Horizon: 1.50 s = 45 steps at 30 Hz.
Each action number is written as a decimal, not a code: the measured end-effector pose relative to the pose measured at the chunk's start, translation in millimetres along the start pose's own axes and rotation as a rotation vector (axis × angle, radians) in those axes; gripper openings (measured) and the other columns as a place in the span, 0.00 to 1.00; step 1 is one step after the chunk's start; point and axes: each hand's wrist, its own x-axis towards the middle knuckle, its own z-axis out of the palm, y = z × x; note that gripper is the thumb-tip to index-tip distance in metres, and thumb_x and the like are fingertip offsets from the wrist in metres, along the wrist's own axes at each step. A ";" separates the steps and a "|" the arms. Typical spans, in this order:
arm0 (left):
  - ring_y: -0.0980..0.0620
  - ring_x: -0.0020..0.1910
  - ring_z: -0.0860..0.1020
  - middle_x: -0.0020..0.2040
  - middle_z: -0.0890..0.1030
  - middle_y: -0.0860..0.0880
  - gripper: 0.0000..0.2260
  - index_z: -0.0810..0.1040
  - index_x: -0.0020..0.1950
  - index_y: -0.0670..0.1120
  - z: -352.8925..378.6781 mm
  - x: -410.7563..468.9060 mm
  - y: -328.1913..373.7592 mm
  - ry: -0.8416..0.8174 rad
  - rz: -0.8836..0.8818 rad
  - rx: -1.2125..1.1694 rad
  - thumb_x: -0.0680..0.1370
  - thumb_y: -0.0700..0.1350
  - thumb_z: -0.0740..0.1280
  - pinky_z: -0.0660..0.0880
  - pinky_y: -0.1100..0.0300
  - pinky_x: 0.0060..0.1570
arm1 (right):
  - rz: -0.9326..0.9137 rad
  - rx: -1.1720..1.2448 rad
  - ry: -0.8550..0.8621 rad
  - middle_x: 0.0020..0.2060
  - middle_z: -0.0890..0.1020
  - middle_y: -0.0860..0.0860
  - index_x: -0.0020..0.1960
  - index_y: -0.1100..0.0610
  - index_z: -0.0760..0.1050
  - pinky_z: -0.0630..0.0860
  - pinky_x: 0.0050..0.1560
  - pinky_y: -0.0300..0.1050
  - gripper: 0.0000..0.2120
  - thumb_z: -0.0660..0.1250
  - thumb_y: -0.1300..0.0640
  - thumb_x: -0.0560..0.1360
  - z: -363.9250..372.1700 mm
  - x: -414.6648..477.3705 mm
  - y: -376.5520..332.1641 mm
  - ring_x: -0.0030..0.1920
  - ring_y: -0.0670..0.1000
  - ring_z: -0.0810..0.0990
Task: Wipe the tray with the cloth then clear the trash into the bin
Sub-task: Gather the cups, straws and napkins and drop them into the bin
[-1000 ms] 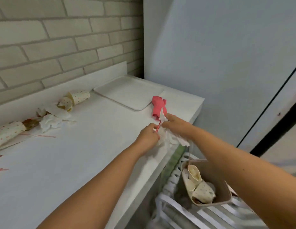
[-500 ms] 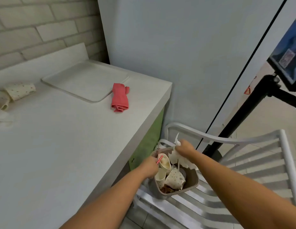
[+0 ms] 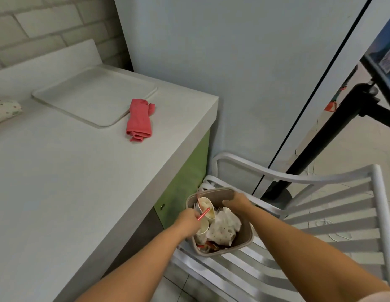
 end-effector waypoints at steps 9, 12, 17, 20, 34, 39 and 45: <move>0.52 0.33 0.71 0.37 0.74 0.47 0.12 0.73 0.44 0.48 14.7 5.7 28.4 0.147 0.133 -0.257 0.79 0.33 0.56 0.70 0.63 0.33 | -0.146 0.668 -0.630 0.31 0.81 0.51 0.44 0.59 0.77 0.70 0.29 0.34 0.10 0.60 0.59 0.80 -18.4 -19.9 -19.2 0.29 0.44 0.75; 0.55 0.28 0.72 0.33 0.74 0.49 0.09 0.73 0.46 0.43 18.1 6.5 32.6 0.180 0.134 -0.330 0.80 0.34 0.55 0.71 0.66 0.30 | -0.158 0.671 -0.653 0.29 0.80 0.51 0.40 0.61 0.77 0.73 0.32 0.34 0.11 0.60 0.63 0.80 -21.7 -21.3 -19.0 0.29 0.44 0.76; 0.56 0.37 0.71 0.39 0.72 0.50 0.09 0.70 0.46 0.46 22.2 5.7 33.0 0.216 0.141 -0.304 0.79 0.34 0.55 0.68 0.67 0.34 | -0.189 0.516 -0.456 0.30 0.79 0.54 0.40 0.62 0.74 0.78 0.34 0.35 0.08 0.63 0.65 0.78 -33.5 -24.1 -18.4 0.28 0.46 0.78; 0.55 0.44 0.71 0.39 0.67 0.56 0.08 0.71 0.50 0.47 19.5 7.1 27.7 0.239 0.121 -0.264 0.79 0.35 0.59 0.67 0.69 0.41 | -0.179 0.175 -0.218 0.32 0.79 0.54 0.38 0.58 0.71 0.79 0.34 0.35 0.09 0.65 0.63 0.76 -33.6 -18.4 -13.8 0.29 0.48 0.79; 0.49 0.61 0.73 0.63 0.72 0.45 0.15 0.72 0.64 0.44 -10.2 -8.8 13.1 0.351 0.150 -0.141 0.77 0.38 0.63 0.67 0.64 0.55 | 0.007 -0.563 -0.318 0.46 0.81 0.55 0.62 0.63 0.74 0.78 0.51 0.41 0.18 0.68 0.55 0.75 -10.9 -21.8 -8.0 0.49 0.53 0.82; 0.50 0.61 0.73 0.64 0.71 0.46 0.15 0.71 0.65 0.43 -32.8 -28.5 15.2 0.438 0.245 -0.171 0.78 0.37 0.62 0.68 0.63 0.58 | -0.055 -0.557 -0.403 0.49 0.80 0.57 0.67 0.61 0.69 0.77 0.40 0.42 0.18 0.63 0.57 0.78 -21.0 -44.7 -55.4 0.47 0.54 0.80; 0.53 0.42 0.74 0.46 0.78 0.46 0.08 0.77 0.53 0.41 -81.8 -68.8 12.2 0.727 0.450 -0.302 0.79 0.39 0.61 0.68 0.70 0.39 | -0.224 -0.707 -0.457 0.34 0.79 0.54 0.59 0.64 0.74 0.73 0.32 0.40 0.13 0.61 0.58 0.79 -30.1 -89.2 -154.7 0.30 0.50 0.77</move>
